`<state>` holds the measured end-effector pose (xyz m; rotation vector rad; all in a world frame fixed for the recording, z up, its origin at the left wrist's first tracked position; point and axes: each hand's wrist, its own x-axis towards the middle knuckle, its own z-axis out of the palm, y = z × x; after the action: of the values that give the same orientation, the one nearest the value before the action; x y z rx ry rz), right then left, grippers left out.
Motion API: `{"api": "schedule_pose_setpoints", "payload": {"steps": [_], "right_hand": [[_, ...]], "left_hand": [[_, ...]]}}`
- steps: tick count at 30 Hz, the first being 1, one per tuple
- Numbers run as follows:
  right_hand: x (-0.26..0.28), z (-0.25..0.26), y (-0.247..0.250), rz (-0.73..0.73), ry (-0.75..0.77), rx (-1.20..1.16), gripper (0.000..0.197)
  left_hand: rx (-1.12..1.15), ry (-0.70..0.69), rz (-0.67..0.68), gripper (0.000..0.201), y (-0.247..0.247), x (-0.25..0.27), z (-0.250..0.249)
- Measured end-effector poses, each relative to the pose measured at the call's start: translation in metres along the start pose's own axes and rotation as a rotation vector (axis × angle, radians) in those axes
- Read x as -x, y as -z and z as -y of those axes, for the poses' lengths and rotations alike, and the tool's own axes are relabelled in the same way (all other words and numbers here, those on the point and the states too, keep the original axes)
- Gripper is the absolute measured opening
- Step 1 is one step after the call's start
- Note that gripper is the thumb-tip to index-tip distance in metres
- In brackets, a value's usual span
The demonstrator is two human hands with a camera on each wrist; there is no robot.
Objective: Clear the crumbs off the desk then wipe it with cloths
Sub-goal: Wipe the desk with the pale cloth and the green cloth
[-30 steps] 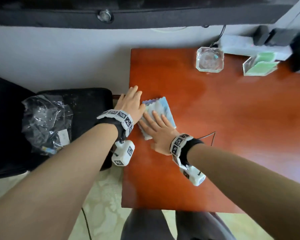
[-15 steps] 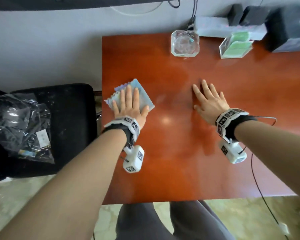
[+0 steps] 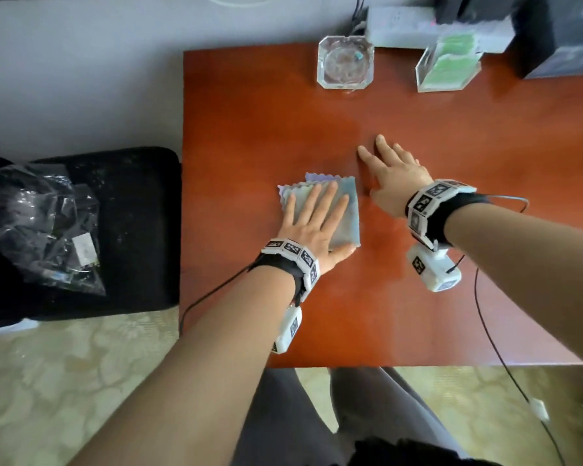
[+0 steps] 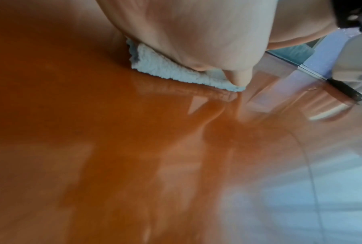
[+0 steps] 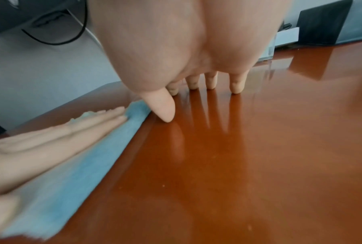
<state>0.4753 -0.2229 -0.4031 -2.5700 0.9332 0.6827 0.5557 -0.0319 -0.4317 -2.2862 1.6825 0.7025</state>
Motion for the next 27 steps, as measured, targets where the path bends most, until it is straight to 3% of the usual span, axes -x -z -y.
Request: {"api": "schedule_pose_setpoints", "payload": {"steps": [4, 8, 10, 17, 20, 27], "right_hand": [[0.002, -0.002, 0.006, 0.042, 0.008, 0.024, 0.083], [0.002, -0.002, 0.005, 0.042, 0.010, 0.008, 0.084], [0.002, -0.002, 0.003, 0.038, 0.008, 0.007, 0.083], [0.003, -0.005, 0.000, 0.016, 0.027, 0.011, 0.084], [0.002, -0.006, 0.001, 0.036, 0.022, 0.015, 0.085], [0.003, -0.005, 0.000, 0.020, 0.030, 0.042, 0.085]], "left_hand": [[-0.010, -0.006, 0.059, 0.075, -0.006, 0.024, 0.042], [0.115, 0.323, 0.066, 0.073, -0.010, 0.048, 0.107], [0.132, 0.411, 0.058, 0.072, -0.013, 0.055, 0.128], [0.246, 0.539, -0.045, 0.074, 0.003, 0.025, 0.116], [0.184, 0.463, -0.015, 0.076, 0.016, 0.007, 0.106], [-0.035, -0.032, 0.035, 0.082, -0.006, 0.017, -0.015]]}}
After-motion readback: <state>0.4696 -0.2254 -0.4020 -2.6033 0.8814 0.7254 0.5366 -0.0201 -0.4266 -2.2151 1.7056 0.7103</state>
